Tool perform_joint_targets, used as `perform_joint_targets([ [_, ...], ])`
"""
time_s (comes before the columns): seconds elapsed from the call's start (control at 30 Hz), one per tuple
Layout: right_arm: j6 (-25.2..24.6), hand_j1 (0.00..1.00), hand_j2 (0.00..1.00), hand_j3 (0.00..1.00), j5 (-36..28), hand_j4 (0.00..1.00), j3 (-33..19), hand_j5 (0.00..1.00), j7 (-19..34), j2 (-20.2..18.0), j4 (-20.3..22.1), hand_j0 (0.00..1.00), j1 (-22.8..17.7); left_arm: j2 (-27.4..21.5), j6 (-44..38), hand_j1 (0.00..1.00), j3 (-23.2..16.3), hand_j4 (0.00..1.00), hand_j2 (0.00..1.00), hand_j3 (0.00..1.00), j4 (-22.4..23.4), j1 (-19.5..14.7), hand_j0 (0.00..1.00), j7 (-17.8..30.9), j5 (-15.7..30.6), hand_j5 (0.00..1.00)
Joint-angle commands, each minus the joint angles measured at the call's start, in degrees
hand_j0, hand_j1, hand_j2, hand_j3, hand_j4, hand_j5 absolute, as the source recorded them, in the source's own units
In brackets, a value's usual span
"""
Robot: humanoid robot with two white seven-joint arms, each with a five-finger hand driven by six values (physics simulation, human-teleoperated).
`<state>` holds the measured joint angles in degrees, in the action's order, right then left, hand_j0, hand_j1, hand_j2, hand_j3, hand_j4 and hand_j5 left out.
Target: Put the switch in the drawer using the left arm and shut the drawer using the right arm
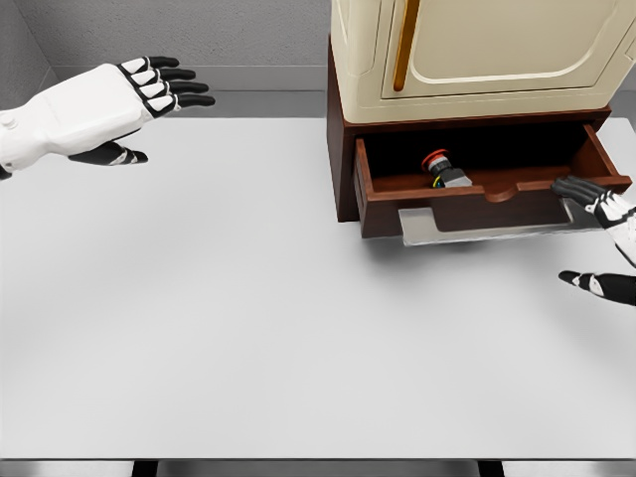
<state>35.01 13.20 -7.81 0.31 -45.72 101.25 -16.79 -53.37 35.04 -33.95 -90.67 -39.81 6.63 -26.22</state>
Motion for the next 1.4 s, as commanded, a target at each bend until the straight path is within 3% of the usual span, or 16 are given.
perform_joint_targets([
  [0.0, -0.01, 1.0, 1.0, 1.0, -0.02, 1.0, 1.22, 1.0, -0.05, 0.02, 0.0, 1.0, 0.0, 0.02, -0.04, 1.0, 0.2, 1.0, 1.0, 1.0, -0.21, 0.0, 1.0, -0.04, 0.38, 1.0],
  [0.53, -0.01, 1.0, 1.0, 1.0, 1.39, 1.0, 1.31, 1.0, 0.04, 0.02, -0.35, 1.0, 0.09, 0.11, -0.04, 1.0, 0.11, 1.0, 1.0, 1.0, -0.56, 0.18, 1.0, -0.04, 0.38, 1.0],
  [0.67, -0.01, 1.0, 1.0, 1.0, 1.47, 1.0, 4.12, 1.0, -0.05, 0.02, -1.58, 1.0, 3.34, 0.02, -0.04, 1.0, 0.11, 1.0, 1.0, 1.0, -0.47, 0.53, 1.0, 0.05, 0.29, 1.0],
  [0.9, -0.01, 1.0, 1.0, 1.0, 1.3, 1.0, 4.03, 1.0, -0.05, 0.02, -1.23, 1.0, 4.13, -0.06, -0.04, 1.0, 0.11, 1.0, 1.0, 1.0, -0.47, 0.79, 1.0, 0.14, 0.29, 1.0],
  [1.23, -0.01, 1.0, 1.0, 1.0, -2.39, 1.0, -2.2, 1.0, -0.58, -0.07, 0.0, 1.0, 3.08, -0.06, -0.04, 1.0, 0.11, 1.0, 1.0, 1.0, -0.38, 0.79, 1.0, 0.14, 0.2, 1.0],
  [1.37, -0.01, 1.0, 1.0, 1.0, -2.66, 1.0, -8.01, 1.0, -0.49, 0.02, -0.09, 1.0, -0.96, -0.06, -0.04, 1.0, 0.11, 1.0, 1.0, 1.0, -0.47, 0.79, 1.0, 0.14, 0.2, 1.0],
])
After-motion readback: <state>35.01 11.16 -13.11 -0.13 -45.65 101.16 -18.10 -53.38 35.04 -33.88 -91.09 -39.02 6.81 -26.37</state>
